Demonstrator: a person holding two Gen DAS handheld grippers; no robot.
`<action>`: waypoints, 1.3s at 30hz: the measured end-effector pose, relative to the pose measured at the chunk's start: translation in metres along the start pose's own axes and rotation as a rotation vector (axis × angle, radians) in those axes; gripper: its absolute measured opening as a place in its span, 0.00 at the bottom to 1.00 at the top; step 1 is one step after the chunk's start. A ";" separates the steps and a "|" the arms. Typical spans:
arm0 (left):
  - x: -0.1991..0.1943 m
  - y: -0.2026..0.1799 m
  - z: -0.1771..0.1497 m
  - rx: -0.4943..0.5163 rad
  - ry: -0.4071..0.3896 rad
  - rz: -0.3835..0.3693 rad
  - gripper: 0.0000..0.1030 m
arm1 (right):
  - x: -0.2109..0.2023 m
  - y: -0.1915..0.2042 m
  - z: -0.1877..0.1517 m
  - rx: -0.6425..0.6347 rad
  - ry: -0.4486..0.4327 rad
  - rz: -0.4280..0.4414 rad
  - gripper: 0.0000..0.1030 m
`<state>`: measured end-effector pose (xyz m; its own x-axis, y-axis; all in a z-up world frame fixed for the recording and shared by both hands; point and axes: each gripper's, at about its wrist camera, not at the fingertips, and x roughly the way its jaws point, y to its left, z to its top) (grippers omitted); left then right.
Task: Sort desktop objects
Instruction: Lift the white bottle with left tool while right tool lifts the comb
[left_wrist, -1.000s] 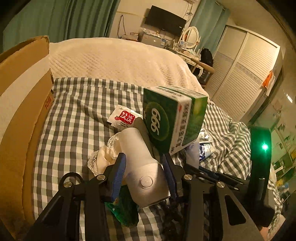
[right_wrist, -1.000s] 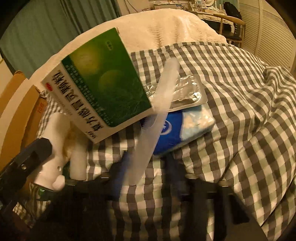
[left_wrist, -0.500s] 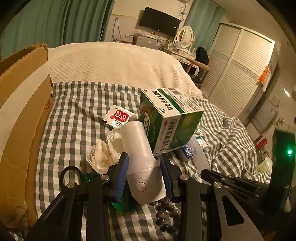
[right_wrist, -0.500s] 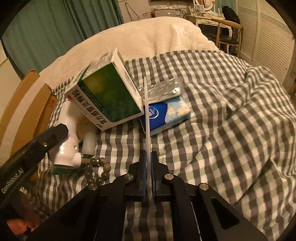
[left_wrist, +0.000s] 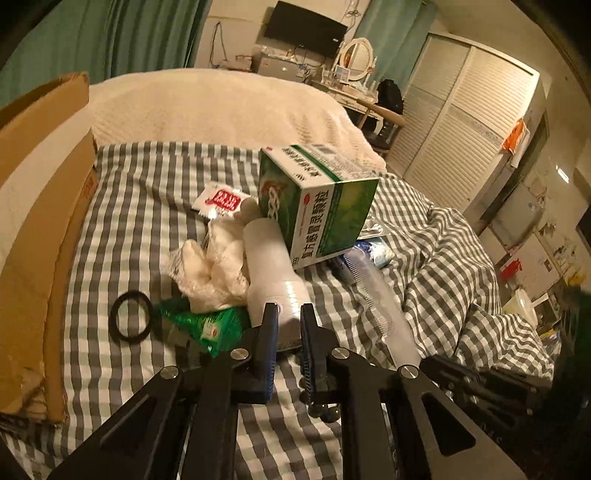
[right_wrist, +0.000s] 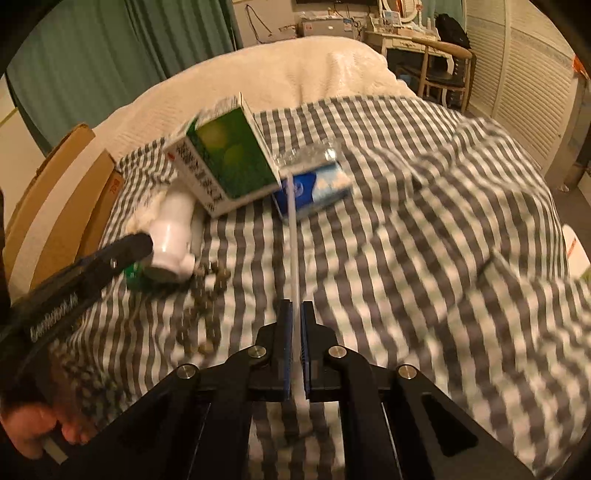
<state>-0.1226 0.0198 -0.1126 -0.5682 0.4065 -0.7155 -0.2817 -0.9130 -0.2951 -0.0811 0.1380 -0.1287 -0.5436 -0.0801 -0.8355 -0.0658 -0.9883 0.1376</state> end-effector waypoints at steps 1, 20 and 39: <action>0.001 0.002 0.000 -0.008 0.001 0.000 0.13 | -0.001 -0.001 -0.002 0.002 0.003 -0.004 0.04; 0.047 -0.005 0.012 -0.037 0.006 0.018 0.62 | 0.058 0.001 0.021 0.022 0.013 0.045 0.35; 0.015 -0.017 0.000 0.078 -0.009 0.058 0.49 | 0.035 0.015 0.014 -0.049 -0.037 -0.035 0.24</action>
<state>-0.1260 0.0413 -0.1186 -0.5926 0.3534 -0.7239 -0.3071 -0.9299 -0.2025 -0.1132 0.1219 -0.1484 -0.5721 -0.0418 -0.8191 -0.0445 -0.9957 0.0818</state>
